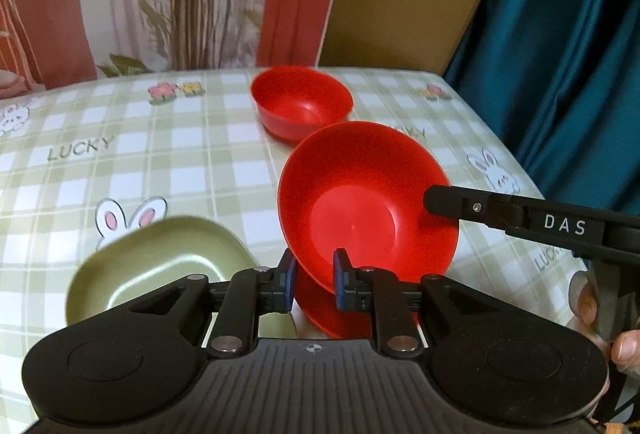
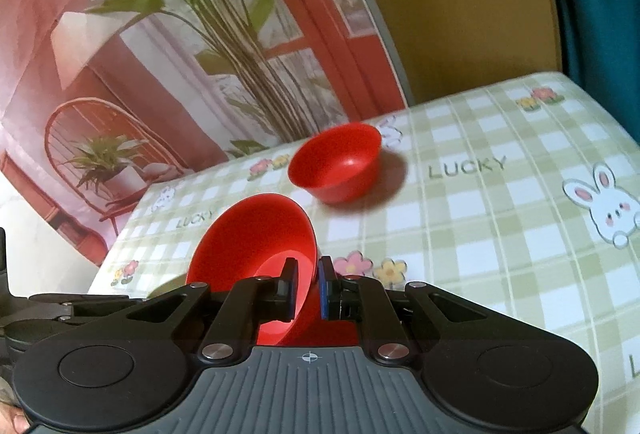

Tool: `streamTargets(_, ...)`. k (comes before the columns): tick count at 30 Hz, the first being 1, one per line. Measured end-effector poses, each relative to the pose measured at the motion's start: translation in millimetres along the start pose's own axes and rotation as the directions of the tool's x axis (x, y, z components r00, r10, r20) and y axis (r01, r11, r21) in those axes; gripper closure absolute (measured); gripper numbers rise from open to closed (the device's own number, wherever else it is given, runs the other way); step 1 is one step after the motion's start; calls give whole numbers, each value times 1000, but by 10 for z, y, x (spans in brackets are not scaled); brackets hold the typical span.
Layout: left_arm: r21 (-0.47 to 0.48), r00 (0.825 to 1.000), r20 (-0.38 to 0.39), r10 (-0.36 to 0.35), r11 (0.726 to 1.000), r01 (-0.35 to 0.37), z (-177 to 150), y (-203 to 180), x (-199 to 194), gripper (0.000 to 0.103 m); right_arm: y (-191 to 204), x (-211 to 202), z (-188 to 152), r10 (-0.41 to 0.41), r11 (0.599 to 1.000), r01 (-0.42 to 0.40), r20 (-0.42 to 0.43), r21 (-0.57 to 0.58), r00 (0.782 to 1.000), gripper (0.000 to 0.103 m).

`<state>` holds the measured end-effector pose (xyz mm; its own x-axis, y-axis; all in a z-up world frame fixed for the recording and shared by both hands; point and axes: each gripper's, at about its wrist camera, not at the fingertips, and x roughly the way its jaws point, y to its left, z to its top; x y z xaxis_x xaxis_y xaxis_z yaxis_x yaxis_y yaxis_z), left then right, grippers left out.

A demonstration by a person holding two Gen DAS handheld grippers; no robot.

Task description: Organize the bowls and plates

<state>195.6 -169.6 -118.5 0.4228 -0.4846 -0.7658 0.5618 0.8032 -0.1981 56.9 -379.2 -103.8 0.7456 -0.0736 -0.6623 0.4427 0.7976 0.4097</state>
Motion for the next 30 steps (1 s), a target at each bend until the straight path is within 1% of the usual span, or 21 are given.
streamTargets(6, 6, 999, -41, 2, 1000, -2, -51, -15, 91, 84, -70, 35, -93, -8, 1000, 9, -31, 13, 999, 92)
streamTargets(11, 28, 999, -52, 10, 1000, -9, -70, -66, 119, 84, -103, 60, -128, -17, 1000, 18, -49, 17, 999, 92)
streamTargets(17, 28, 998, -64, 10, 1000, -8, -87, -69, 137, 84, -127, 76, -151, -20, 1000, 21, -58, 20, 998, 92)
streamTargets(23, 40, 998, -65, 5, 999, -3, -95, -88, 151, 81, -158, 101, -169, -27, 999, 29, -66, 28, 997, 92)
streamTargets(26, 34, 997, -72, 4, 999, -2, -95, -75, 144, 77, -161, 103, -168, -26, 999, 28, -66, 27, 998, 92)
streamTargets(30, 38, 997, -69, 16, 999, -13, -92, -78, 138, 75, -161, 104, -166, -27, 999, 29, -66, 26, 997, 91)
